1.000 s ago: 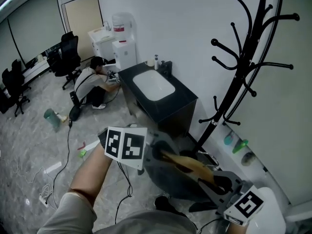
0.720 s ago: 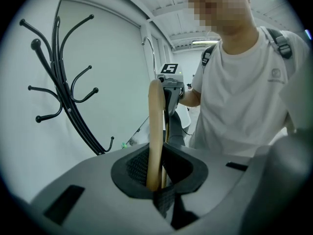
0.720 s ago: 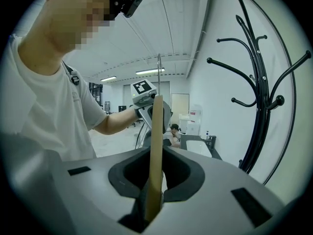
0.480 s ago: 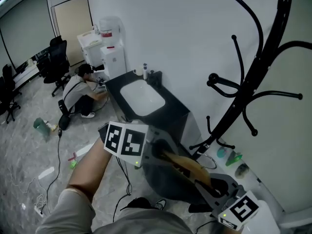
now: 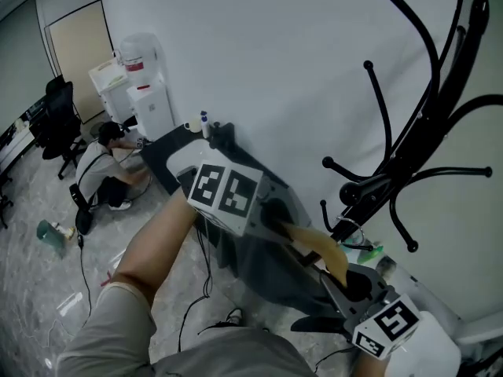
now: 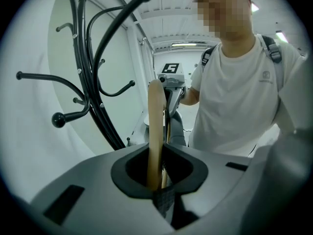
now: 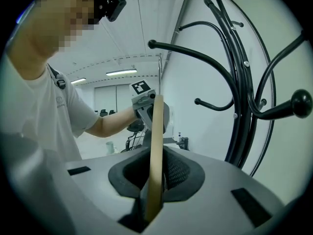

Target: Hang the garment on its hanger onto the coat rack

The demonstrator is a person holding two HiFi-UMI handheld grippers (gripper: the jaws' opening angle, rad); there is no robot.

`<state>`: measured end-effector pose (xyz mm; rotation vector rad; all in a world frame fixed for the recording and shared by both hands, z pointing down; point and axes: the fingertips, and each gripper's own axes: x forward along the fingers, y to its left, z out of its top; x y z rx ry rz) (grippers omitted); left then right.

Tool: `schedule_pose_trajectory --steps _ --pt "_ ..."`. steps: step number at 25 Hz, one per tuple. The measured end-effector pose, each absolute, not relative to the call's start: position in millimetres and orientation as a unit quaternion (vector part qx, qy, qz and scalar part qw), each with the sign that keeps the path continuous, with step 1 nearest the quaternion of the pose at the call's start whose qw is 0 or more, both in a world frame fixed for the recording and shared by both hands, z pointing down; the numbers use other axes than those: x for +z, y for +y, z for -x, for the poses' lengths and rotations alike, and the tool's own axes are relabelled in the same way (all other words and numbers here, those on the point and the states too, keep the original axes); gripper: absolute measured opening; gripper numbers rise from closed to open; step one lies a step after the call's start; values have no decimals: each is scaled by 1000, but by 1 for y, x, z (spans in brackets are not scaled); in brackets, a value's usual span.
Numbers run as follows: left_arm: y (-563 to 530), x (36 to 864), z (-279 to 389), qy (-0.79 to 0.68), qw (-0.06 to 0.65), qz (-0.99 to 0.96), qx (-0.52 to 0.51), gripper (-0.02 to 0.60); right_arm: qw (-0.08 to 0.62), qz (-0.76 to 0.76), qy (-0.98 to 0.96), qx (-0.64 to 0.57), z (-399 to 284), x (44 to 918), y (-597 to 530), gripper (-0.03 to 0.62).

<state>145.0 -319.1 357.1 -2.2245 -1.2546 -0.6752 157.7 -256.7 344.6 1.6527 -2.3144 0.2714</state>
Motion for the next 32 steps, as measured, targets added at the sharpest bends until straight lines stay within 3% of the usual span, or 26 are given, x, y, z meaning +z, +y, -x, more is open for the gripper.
schedule_pose_trajectory --steps 18,32 --pt "-368 394 -252 -550 232 764 -244 58 125 -700 -685 161 -250 381 -305 57" --pt "-394 449 -273 -584 207 744 -252 63 135 -705 -671 187 -268 436 -329 57"
